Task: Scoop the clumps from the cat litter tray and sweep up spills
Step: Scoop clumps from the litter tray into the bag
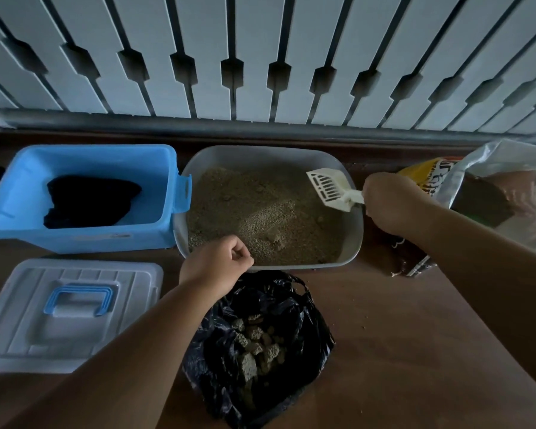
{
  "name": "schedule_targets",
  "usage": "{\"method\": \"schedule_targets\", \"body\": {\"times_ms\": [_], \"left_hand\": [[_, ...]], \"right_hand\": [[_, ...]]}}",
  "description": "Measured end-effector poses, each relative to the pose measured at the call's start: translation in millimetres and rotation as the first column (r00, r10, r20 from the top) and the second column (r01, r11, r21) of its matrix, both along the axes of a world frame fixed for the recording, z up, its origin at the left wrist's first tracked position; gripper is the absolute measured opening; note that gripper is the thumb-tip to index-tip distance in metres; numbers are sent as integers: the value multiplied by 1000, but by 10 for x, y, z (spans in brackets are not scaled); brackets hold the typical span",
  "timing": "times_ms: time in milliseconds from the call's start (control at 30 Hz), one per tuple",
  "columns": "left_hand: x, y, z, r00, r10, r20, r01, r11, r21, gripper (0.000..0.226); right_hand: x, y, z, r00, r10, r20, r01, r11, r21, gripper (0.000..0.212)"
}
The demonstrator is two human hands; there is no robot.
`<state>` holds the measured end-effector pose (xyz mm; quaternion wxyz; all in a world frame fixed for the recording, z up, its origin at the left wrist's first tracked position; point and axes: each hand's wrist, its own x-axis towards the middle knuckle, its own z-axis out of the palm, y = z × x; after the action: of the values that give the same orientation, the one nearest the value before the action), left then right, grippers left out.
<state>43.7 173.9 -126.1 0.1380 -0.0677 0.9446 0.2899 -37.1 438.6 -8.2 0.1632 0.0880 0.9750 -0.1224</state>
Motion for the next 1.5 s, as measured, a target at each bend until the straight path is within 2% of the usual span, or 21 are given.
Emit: {"method": "schedule_targets", "body": {"times_ms": [67,100,133,267,367,500,567,633,833,933,1000,1067,1133,1167,1367,1400,1500], "left_hand": [[1,-4,11,1000,-13,6,13,1000,6,15],[2,-7,10,1000,-25,11,25,1000,12,16],[0,-12,6,999,-38,18,38,999,21,17],[-8,-56,2,995,-84,46,80,995,65,20],[-8,-86,4,993,-105,52,100,991,92,19],[0,-125,-11,990,-126,58,117,984,137,16],[12,-136,-29,991,-127,42,120,982,145,12],[30,-151,-44,994,-108,4,106,985,135,12],[68,-151,-41,996,-77,-38,82,986,148,11],[74,-158,-64,996,-74,-52,82,981,174,14],[84,-165,-82,996,-62,-61,72,981,182,15],[92,-170,-96,996,-49,-72,62,980,190,15],[100,-175,-105,997,-41,-73,54,978,200,15],[107,-177,-107,997,-35,-70,49,977,207,15],[143,-185,-69,996,11,-88,12,967,255,16],[147,-181,-53,996,36,-85,-13,966,259,20],[97,-173,17,988,152,-18,-140,946,292,57]], "right_hand": [[-13,31,-61,997,-69,-16,68,995,-67,21],[2,35,-94,1000,1,-11,-1,1000,-2,14],[-17,36,-151,999,7,37,-7,1000,-13,10],[27,-32,-210,989,82,126,-78,996,-36,29],[-56,-9,-174,985,115,129,-106,991,-76,28],[-73,20,-193,969,104,223,-76,988,-132,28],[-55,65,-228,953,-5,304,100,949,-298,25],[-22,87,-302,915,-73,396,261,856,-447,21],[224,-160,-716,867,-76,493,371,760,-533,21],[266,-257,-848,893,-20,450,297,778,-554,26],[221,-327,-900,927,59,372,153,843,-515,27],[168,-429,-931,936,224,272,-127,934,-333,30],[160,-541,-985,893,389,226,-382,921,-76,35],[174,-588,-1014,873,437,216,-448,894,1,37],[145,-743,-1242,873,435,222,-451,892,22,39],[134,-784,-1271,879,425,214,-439,898,22,37],[108,-881,-1378,890,418,182,-433,900,53,32]]}}
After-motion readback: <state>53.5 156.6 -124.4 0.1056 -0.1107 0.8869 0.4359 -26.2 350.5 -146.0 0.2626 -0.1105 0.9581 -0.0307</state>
